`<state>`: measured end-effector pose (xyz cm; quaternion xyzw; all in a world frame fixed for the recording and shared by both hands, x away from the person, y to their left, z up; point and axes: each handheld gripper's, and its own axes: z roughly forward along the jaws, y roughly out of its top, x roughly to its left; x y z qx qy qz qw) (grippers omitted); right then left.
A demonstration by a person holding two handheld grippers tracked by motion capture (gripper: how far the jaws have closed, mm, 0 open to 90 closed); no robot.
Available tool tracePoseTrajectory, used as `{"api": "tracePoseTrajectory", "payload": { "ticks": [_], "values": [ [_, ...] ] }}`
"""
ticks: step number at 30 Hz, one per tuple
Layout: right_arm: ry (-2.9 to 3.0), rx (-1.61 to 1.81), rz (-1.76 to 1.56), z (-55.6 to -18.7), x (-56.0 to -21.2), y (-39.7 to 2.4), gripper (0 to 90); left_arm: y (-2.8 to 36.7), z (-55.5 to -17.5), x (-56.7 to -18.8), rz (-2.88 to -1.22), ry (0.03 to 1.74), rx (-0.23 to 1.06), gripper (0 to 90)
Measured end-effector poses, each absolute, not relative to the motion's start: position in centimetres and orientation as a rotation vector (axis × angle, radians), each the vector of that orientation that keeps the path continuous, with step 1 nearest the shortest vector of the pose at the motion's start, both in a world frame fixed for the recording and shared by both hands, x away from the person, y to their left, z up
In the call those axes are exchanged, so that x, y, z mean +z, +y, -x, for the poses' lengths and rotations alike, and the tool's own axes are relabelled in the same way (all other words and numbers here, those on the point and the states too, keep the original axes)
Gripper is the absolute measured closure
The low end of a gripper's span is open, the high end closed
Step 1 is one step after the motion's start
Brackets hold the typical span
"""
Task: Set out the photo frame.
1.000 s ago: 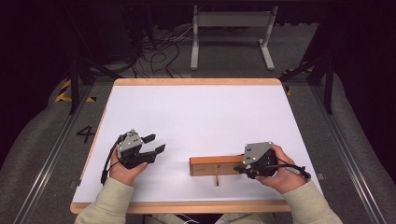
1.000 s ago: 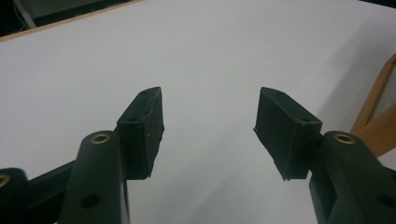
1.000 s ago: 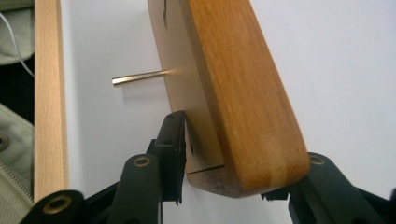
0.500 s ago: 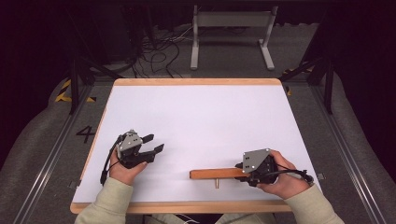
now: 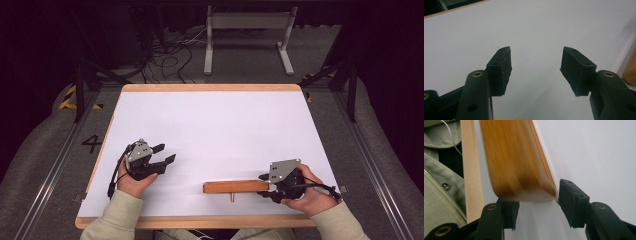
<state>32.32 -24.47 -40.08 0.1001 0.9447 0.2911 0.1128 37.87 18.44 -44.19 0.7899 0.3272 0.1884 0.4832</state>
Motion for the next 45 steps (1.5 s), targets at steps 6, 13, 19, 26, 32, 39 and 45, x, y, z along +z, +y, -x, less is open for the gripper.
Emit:
{"api": "tracePoseTrajectory", "payload": {
  "ticks": [6,13,19,26,32,39,45],
  "values": [
    [2.794,0.846,-0.364,-32.4,-41.2,-25.6,61.7,18.3,-38.0,-44.2,-1.922,0.795,0.461,42.6],
    [2.885,0.869,-0.375,-32.7,-42.8,-26.0,89.9,18.2,-38.1,-44.2,-1.923,0.793,0.457,42.9],
    [2.909,0.927,-0.424,-33.0,-43.3,-25.8,90.0,18.3,-38.0,-44.2,-1.92,0.797,0.46,43.1],
    [2.898,0.993,-0.484,-33.6,-43.5,-26.0,90.0,18.4,-37.9,-44.2,-1.92,0.801,0.461,43.9],
    [2.858,1.003,-0.546,-34.4,-43.4,-25.8,90.0,18.6,-37.8,-44.3,-1.921,0.806,0.466,43.9],
    [2.813,1.055,-0.644,-35.7,-43.3,-25.6,90.0,18.5,-37.7,-44.3,-1.928,0.806,0.463,43.9],
    [2.782,1.077,-0.699,-37.1,-43.1,-24.9,90.0,18.5,-37.8,-44.4,-1.928,0.806,0.46,43.9]
  ]
}}
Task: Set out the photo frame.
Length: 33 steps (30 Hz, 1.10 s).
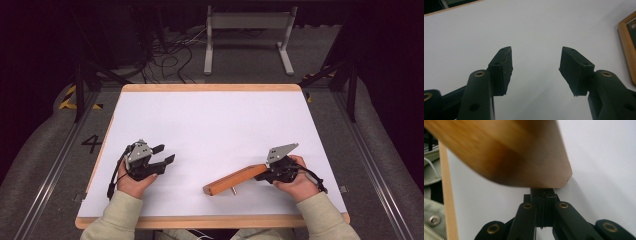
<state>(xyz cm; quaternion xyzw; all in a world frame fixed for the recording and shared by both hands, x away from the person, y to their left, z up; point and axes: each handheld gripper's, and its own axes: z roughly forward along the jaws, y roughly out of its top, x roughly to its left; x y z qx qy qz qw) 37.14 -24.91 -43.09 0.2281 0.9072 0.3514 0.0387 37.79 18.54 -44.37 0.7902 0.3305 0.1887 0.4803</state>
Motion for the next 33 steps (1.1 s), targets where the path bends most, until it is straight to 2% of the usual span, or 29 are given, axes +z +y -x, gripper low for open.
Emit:
{"api": "tracePoseTrajectory", "payload": {
  "ticks": [19,33],
  "values": [
    [2.728,1.158,-0.862,-41.9,-43.2,-22.1,90.0,18.6,-37.8,-44.4,-1.932,0.798,0.466,43.9],
    [2.718,1.222,-0.883,-43.9,-43.5,-19.8,90.0,18.6,-37.9,-44.4,-1.935,0.803,0.464,43.9]
  ]
}}
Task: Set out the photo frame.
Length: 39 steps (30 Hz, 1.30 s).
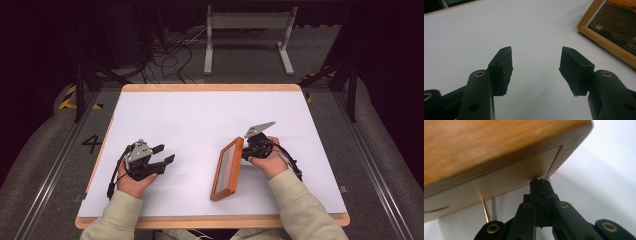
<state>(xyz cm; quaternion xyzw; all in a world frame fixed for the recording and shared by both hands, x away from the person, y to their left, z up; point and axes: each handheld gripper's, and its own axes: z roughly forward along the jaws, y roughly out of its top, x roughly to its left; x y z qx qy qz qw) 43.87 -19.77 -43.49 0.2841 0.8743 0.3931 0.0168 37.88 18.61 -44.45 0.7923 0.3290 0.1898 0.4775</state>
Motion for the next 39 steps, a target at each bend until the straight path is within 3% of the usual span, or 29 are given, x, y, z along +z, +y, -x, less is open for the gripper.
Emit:
{"api": "tracePoseTrajectory", "payload": {
  "ticks": [13,23,32,39],
  "values": [
    [2.748,1.264,-0.803,-44.7,-43.3,-17.3,90.0,18.7,-37.9,-44.4,-1.933,0.802,0.466,43.9],
    [2.698,1.186,-0.79,-43.8,-42.0,-18.1,90.0,18.8,-37.9,-44.4,-1.932,0.801,0.464,43.9],
    [2.608,1.142,-0.883,-42.4,-39.5,-19.8,75.2,18.9,-38.0,-44.4,-1.929,0.819,0.459,43.8],
    [2.583,1.113,-0.962,-41.2,-37.2,-20.1,48.4,19.0,-38.1,-44.4,-1.927,0.817,0.461,43.8]
  ]
}}
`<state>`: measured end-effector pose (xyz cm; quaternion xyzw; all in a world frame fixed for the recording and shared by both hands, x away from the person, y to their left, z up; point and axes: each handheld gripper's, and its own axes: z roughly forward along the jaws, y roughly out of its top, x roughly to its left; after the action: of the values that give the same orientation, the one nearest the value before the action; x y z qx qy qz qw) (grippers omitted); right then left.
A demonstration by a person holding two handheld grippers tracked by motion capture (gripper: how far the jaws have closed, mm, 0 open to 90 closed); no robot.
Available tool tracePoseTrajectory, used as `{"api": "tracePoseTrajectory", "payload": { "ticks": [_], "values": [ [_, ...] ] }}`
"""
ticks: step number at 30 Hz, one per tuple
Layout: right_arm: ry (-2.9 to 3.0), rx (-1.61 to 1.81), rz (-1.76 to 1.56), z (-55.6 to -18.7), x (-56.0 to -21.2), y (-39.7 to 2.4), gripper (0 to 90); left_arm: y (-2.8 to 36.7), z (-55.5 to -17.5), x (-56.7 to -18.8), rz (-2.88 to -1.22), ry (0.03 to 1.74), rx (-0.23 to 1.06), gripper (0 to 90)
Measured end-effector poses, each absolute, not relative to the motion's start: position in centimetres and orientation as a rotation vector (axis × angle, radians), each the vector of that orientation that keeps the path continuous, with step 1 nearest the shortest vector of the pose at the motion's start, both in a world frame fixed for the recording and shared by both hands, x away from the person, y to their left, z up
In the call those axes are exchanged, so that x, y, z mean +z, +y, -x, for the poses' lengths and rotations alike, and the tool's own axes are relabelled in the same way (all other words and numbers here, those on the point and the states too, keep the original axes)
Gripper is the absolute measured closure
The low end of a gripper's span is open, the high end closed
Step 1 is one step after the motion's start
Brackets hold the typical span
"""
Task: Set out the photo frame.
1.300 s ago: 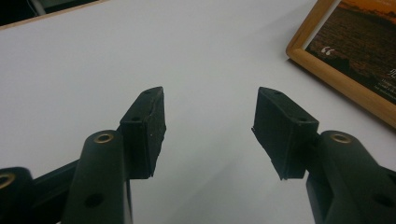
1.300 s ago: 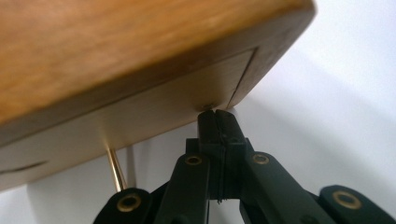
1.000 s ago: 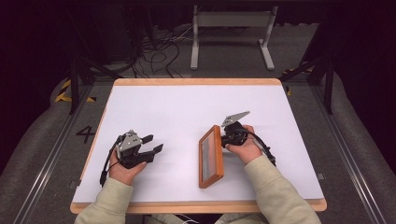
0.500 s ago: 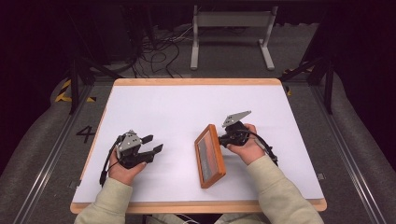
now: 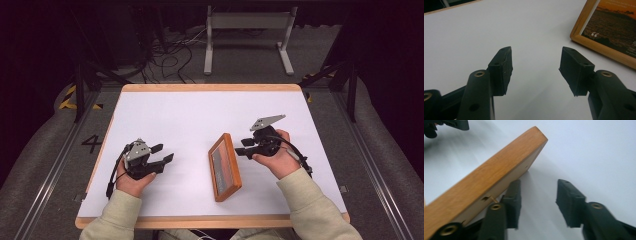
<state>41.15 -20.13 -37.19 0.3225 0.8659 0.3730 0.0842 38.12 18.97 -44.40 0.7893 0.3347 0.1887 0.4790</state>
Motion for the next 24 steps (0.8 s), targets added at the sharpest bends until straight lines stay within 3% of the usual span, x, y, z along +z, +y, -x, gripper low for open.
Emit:
{"api": "tracePoseTrajectory", "payload": {
  "ticks": [10,17,24],
  "values": [
    [2.594,1.081,-0.986,-39.4,-34.4,-19.3,29.4,19.2,-38.1,-44.4,-1.921,0.824,0.468,43.8],
    [2.595,1.059,-0.965,-38.0,-33.1,-17.8,24.2,19.0,-38.1,-44.4,-1.927,0.82,0.465,43.6],
    [2.615,1.034,-0.969,-37.8,-33.5,-16.5,26.2,19.0,-38.1,-44.4,-1.923,0.818,0.462,43.8]
  ]
}}
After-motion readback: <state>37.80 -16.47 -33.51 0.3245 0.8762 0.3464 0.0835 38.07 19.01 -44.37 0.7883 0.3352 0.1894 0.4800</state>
